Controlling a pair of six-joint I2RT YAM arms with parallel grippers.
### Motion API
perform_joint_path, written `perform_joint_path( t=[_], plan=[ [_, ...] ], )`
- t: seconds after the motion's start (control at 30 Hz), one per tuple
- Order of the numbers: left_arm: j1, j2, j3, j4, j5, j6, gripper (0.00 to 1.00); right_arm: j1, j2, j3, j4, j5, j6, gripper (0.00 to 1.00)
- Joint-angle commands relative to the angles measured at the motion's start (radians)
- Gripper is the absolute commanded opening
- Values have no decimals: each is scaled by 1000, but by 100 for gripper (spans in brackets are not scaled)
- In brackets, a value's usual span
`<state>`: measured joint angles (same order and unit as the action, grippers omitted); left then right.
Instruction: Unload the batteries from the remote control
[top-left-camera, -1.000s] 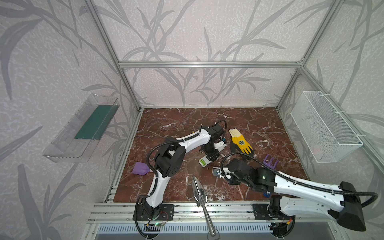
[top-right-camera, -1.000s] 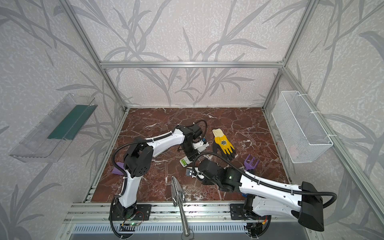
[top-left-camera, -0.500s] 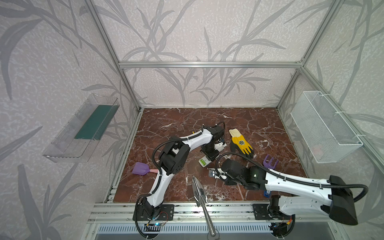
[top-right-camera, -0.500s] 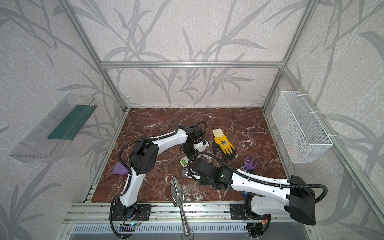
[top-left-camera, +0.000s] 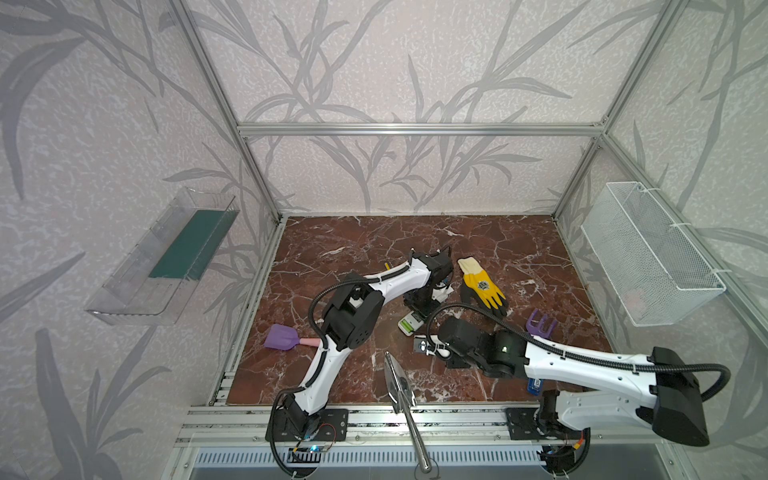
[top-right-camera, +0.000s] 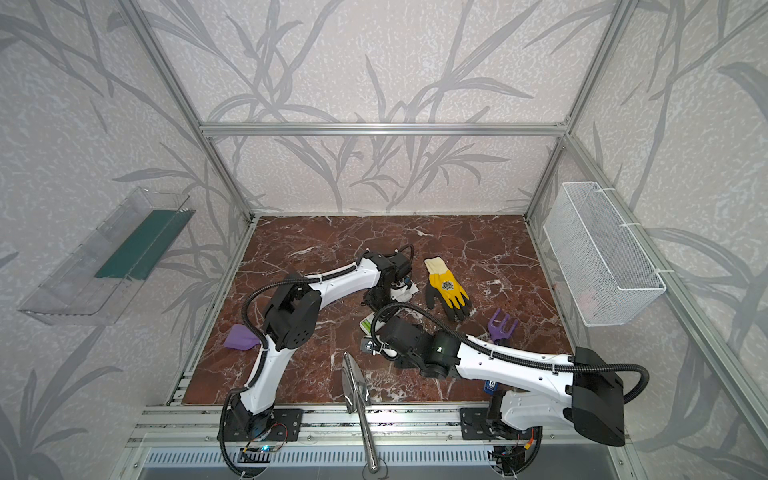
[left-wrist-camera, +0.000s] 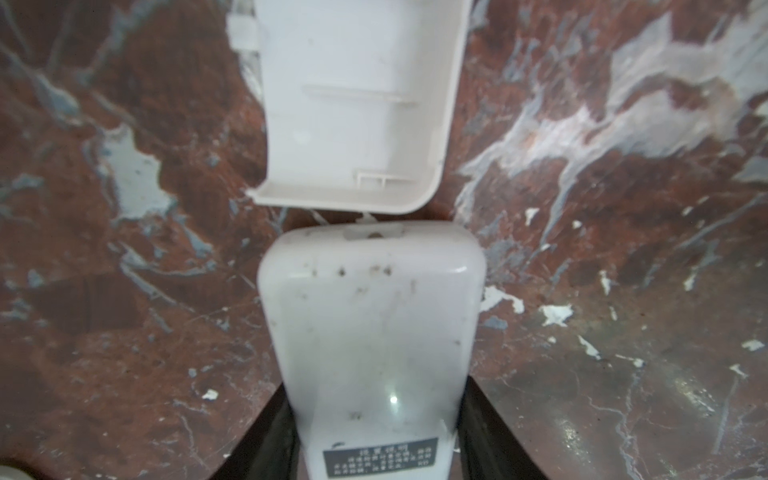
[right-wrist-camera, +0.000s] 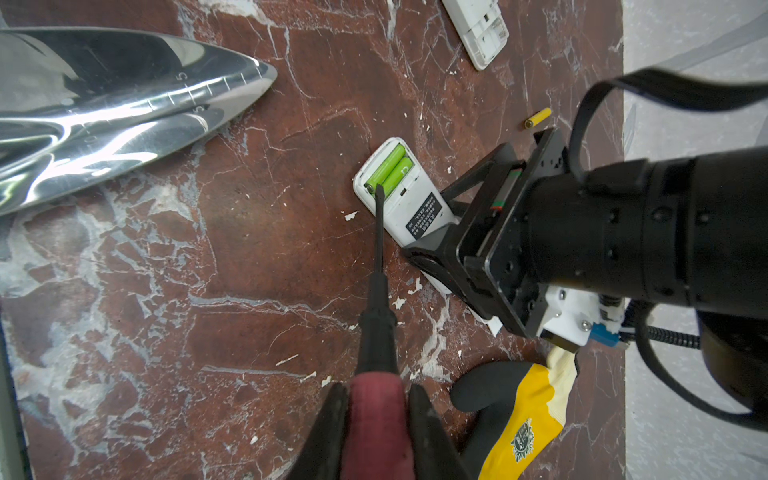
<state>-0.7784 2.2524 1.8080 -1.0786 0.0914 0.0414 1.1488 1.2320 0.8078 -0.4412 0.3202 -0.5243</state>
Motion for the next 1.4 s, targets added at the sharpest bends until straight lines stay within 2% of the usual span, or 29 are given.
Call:
perform_joint_path(
  t=[0.0,0.5,1.37],
  plan=[
    [-17,36,28,-79,-74,-49,25,11,13,38,-37,25,-5,0],
    [-49,76,78,-141,-154,-92,21,9,72,54,-53,50,10,0],
    [-63,104,84,-145,-162,-121,19,-15,100,61,-18,42,41,0]
  ],
)
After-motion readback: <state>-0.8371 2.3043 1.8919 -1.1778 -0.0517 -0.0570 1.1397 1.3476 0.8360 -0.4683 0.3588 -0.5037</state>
